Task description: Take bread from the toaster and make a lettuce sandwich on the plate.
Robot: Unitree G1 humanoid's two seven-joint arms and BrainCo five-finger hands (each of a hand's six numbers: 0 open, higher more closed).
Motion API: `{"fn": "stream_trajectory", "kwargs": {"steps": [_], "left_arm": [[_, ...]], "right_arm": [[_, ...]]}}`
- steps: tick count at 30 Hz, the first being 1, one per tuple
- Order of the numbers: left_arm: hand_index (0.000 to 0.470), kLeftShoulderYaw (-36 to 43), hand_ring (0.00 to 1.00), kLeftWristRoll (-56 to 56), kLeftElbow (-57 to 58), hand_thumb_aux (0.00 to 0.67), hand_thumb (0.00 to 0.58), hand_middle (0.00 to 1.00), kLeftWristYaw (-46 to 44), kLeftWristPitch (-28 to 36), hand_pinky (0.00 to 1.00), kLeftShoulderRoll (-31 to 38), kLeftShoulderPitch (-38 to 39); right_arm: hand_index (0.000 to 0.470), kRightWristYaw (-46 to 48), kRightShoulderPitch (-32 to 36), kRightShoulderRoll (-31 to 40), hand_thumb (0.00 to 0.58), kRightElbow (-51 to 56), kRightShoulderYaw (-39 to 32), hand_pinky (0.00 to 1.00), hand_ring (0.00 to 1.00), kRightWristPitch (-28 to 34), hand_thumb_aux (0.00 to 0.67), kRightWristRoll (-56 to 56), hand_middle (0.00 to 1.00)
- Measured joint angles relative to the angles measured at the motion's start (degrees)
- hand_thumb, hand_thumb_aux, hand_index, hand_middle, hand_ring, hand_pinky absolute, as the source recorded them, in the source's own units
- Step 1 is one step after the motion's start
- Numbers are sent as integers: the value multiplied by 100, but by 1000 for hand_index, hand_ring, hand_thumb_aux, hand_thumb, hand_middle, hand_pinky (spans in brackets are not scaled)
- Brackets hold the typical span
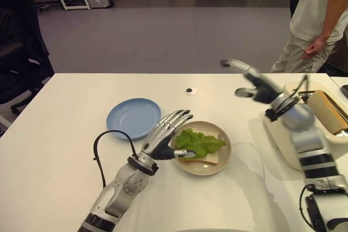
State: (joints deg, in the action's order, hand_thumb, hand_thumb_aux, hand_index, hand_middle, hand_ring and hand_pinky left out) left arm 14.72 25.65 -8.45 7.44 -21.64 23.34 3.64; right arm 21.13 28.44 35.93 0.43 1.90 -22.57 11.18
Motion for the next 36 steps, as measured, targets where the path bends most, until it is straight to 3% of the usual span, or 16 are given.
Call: {"fn": "stream_trajectory", "kwargs": {"steps": [3, 5, 9, 16, 17, 18, 19, 22, 24, 33, 36], "left_arm": [[0, -149, 0, -1004, 219, 0, 0, 0, -297, -258, 0, -279, 13], [0, -179, 0, -1310, 264, 0, 0, 0, -475, -362, 0, -390, 12], [0, -190, 0, -1334, 404, 0, 0, 0, -699, -476, 0, -477, -10], [0, -398, 0, -1335, 588, 0, 0, 0, -869, -607, 0, -509, -26], [0, -405, 0, -1331, 601, 0, 0, 0, -881, -618, 0, -509, -25], [0, -410, 0, -1327, 605, 0, 0, 0, -901, -637, 0, -510, -25], [0, -417, 0, -1325, 605, 0, 0, 0, -917, -664, 0, -512, -25], [0, -422, 0, -1258, 611, 0, 0, 0, -929, -707, 0, -518, -25], [0, -425, 0, -1215, 619, 0, 0, 0, -936, -716, 0, -519, -24], [0, -459, 0, -983, 716, 0, 0, 0, -935, -783, 0, -516, -25], [0, -459, 0, -874, 743, 0, 0, 0, -932, -786, 0, -517, -27]], "right_arm": [[0, 76, -3, 873, 0, -406, 956, 0, 0, 215, 0, 4, 0], [0, 170, -231, 1822, 0, -63, 1527, 0, 0, 166, 0, 311, 0], [0, 372, -1494, 2921, 0, 1299, 1594, 0, 0, 79, 0, 1303, 0], [0, 672, -2170, 3179, 0, 1401, 1510, 0, 0, 323, 0, 1417, 0], [81, 689, -2203, 3179, 183, 1363, 1483, 0, 0, 368, 116, 1416, 0], [236, 703, -2230, 3179, 436, 1314, 1461, 0, 0, 409, 336, 1415, 0], [269, 727, -2246, 3178, 474, 1283, 1433, 0, 0, 450, 384, 1410, 0], [335, 824, -2275, 3163, 532, 1068, 1374, 0, 0, 483, 478, 1226, 0], [464, 885, -2277, 3135, 580, 849, 1337, 0, 0, 484, 662, 1065, 0], [470, 805, -2205, 2942, 580, 697, 1246, 0, 0, 663, 670, 832, 0], [470, 766, -2009, 2912, 580, 703, 1498, 0, 0, 909, 670, 526, 0]]}}
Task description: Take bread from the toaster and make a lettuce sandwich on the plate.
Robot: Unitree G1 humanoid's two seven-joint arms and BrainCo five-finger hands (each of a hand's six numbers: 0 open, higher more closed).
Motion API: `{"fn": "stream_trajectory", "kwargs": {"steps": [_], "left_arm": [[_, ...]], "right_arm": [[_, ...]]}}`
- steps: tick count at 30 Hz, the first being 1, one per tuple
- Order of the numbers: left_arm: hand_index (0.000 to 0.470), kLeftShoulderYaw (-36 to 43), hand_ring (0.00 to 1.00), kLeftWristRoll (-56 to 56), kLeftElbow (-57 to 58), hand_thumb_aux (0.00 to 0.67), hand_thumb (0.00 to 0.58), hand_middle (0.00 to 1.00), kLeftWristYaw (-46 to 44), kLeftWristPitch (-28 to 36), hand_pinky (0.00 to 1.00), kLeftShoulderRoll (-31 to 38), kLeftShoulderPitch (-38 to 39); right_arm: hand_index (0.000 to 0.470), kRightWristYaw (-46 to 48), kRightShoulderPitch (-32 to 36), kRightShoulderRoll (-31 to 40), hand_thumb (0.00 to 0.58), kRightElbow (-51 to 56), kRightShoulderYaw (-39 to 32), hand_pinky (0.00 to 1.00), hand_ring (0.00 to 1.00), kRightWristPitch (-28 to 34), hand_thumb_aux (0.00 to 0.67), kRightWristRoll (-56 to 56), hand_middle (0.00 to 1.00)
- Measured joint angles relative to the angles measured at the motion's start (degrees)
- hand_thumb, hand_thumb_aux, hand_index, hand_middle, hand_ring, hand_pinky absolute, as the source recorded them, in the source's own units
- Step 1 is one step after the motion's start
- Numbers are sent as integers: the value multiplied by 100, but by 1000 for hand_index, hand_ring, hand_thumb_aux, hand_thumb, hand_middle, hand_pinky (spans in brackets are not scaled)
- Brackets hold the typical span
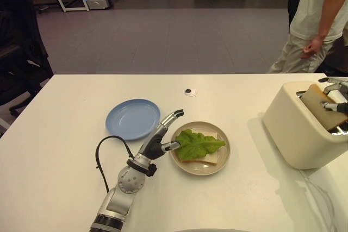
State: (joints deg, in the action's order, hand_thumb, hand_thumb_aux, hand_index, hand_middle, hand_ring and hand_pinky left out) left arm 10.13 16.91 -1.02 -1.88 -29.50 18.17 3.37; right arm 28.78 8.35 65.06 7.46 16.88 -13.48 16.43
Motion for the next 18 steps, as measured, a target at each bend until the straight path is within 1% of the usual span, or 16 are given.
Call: {"fn": "stream_trajectory", "kwargs": {"steps": [2, 3, 5, 8, 11, 14, 16, 18], "left_arm": [[0, 0, 0, 7, 3, 0, 0, 0, 1, -4, 0, -1, -1], [0, 0, 0, 11, 4, 0, 0, 0, 3, -7, 0, -1, -1], [0, -17, 0, 11, 20, 0, 0, 0, 4, -33, 0, -1, -1], [0, -83, 0, 5, 91, 0, 0, 0, 6, -66, 0, 1, -2], [0, -126, 0, 0, 129, 0, 0, 0, 6, -125, 0, 1, -9], [0, -140, 0, -7, 239, 0, 0, 0, 3, -212, 0, -4, -61], [0, -172, 0, -22, 355, 0, 0, 0, 3, -286, 0, -9, -154], [0, -205, 0, -86, 459, 0, 0, 0, 7, -374, 0, -14, -228]], "right_arm": [[470, -40, 195, -11, 580, 23, 228, 0, 0, 193, 670, -248, 0], [470, -112, 451, -19, 580, 25, 432, 0, 0, 305, 670, -480, 0], [470, -79, 737, -20, 580, -64, 633, 0, 0, 403, 670, -914, 0], [470, 253, 947, -182, 580, -402, 676, 0, 0, 425, 670, -1656, 0], [470, 310, 1121, -351, 580, -579, 657, 0, 0, 561, 670, -1997, 0], [470, 463, 1355, -606, 580, -973, 476, 0, 0, 781, 670, -2462, 0], [470, 783, 1497, -951, 580, -1347, 18, 0, 0, 977, 670, -2927, 0], [470, 1083, 1650, -1331, 580, -1491, -543, 0, 0, 1174, 670, -3166, 0]]}}
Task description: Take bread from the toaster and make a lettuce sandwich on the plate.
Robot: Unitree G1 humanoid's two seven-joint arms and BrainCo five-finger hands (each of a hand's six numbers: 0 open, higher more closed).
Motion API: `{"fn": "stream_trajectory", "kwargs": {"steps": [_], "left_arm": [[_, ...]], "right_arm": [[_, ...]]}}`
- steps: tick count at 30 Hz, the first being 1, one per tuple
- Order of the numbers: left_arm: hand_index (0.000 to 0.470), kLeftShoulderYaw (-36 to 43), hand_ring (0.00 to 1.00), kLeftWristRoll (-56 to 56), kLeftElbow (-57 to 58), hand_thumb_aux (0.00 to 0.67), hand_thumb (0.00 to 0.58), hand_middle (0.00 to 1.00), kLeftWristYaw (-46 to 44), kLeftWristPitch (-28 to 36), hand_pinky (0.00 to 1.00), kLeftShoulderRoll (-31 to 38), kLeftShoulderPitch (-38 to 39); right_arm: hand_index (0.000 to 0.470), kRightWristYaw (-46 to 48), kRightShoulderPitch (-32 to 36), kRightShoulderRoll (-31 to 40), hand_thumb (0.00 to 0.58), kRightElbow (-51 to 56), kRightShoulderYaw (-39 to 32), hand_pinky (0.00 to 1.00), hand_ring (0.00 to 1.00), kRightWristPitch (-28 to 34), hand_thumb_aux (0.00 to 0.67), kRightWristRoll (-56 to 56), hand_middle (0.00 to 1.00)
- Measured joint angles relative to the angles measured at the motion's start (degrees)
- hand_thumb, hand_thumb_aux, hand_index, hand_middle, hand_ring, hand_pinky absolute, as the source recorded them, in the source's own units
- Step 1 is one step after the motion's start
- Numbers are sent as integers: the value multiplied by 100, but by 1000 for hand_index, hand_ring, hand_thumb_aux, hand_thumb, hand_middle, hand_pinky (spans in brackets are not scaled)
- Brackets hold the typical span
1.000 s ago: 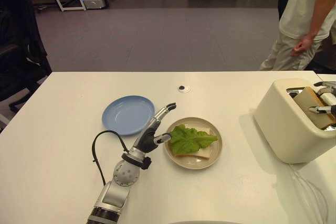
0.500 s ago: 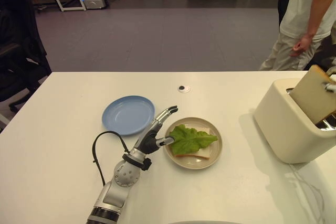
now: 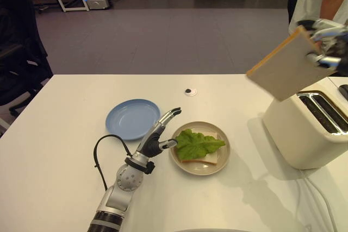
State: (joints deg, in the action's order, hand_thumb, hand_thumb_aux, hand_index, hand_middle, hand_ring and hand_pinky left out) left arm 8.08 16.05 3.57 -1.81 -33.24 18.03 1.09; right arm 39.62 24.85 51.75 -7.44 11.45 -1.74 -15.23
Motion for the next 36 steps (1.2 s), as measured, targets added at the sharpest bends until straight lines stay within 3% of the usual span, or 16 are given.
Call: {"fn": "stream_trajectory", "kwargs": {"steps": [8, 13, 27, 29, 36], "left_arm": [[0, -201, 0, 41, 108, 0, 0, 0, 176, -326, 0, -9, -120], [0, -222, 0, 94, 89, 0, 0, 0, 218, -387, 0, -7, -93], [0, -77, 0, 1122, -152, 0, 0, 0, 325, -473, 0, 76, 28], [0, 11, 0, 1555, -268, 0, 0, 0, 383, -535, 0, 149, 28], [0, 407, 0, 3199, -651, 0, 0, 0, 713, -673, 0, 539, 32]], "right_arm": [[470, 1227, 563, -1380, 580, 711, -1912, 0, 0, 863, 670, -65, 0], [470, 1349, 907, -2074, 580, 1875, -2648, 0, 0, 754, 670, 545, 0], [470, 971, 1298, -2705, 580, 3504, -3179, 0, 0, -265, 670, 1981, 0], [428, 823, 1336, -2719, 575, 3646, -3185, 0, 0, -428, 610, 2174, 0], [365, 636, 1373, -2845, 551, 3864, -3224, 0, 0, -767, 520, 2452, 0]]}}
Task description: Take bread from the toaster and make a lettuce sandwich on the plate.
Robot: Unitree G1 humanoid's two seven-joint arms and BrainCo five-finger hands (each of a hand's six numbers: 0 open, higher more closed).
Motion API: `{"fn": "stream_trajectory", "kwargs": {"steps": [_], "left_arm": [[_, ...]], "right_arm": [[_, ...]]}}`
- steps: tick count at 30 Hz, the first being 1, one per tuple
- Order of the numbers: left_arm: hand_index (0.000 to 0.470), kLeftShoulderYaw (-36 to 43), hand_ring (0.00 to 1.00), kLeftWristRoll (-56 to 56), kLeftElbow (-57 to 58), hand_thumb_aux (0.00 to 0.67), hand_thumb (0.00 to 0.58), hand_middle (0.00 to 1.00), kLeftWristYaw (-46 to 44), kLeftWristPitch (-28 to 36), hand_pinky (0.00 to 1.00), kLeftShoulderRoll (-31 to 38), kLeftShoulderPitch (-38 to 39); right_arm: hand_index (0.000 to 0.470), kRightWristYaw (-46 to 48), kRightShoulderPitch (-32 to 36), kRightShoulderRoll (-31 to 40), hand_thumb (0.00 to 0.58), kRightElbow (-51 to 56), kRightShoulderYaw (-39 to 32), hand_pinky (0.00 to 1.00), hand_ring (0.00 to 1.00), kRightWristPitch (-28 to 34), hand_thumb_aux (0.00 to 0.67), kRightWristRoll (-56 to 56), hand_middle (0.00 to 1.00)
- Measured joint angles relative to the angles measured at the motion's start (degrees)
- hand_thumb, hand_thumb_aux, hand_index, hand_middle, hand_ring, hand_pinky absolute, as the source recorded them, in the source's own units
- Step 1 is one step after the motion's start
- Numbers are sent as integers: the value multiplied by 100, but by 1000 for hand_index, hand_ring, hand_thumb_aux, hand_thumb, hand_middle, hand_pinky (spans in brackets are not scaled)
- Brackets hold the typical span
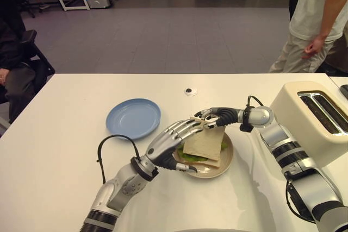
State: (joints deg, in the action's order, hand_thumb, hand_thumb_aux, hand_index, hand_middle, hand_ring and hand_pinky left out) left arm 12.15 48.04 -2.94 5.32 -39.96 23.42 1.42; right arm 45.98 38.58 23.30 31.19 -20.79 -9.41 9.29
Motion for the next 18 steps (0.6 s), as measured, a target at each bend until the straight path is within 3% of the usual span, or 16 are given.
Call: {"fn": "stream_trajectory", "kwargs": {"steps": [3, 8, 9, 10, 13, 18], "left_arm": [[0, 431, 0, 810, -12, 0, 0, 0, 85, 119, 0, 42, -4], [0, 811, 0, 1438, 196, 0, 0, 0, 188, 424, 0, 292, -163], [0, 873, 0, 1483, 221, 0, 0, 0, 185, 469, 0, 335, -206], [0, 966, 0, 1512, 271, 0, 0, 0, 182, 536, 0, 414, -266], [0, 1121, 0, 1527, 332, 0, 0, 0, 131, 669, 0, 476, -364], [0, 1320, 0, 1277, 441, 0, 0, 0, 31, 749, 0, 576, -446]], "right_arm": [[326, -9, -1, -29, 526, 7, 1, 0, 0, -69, 465, 64, 0], [306, -52, -9, -54, 509, 7, 1, 0, 0, -113, 436, 160, 0], [203, -61, -13, -55, 392, 8, 1, 0, 0, -114, 289, 196, 0], [0, -95, -28, -60, 0, 7, 1, 0, 0, -116, 0, 202, 0], [0, -472, -65, -69, 0, 57, 88, 0, 0, -242, 0, 294, 0], [0, -1954, 79, 202, 0, 193, 926, 0, 0, -868, 0, 320, 0]]}}
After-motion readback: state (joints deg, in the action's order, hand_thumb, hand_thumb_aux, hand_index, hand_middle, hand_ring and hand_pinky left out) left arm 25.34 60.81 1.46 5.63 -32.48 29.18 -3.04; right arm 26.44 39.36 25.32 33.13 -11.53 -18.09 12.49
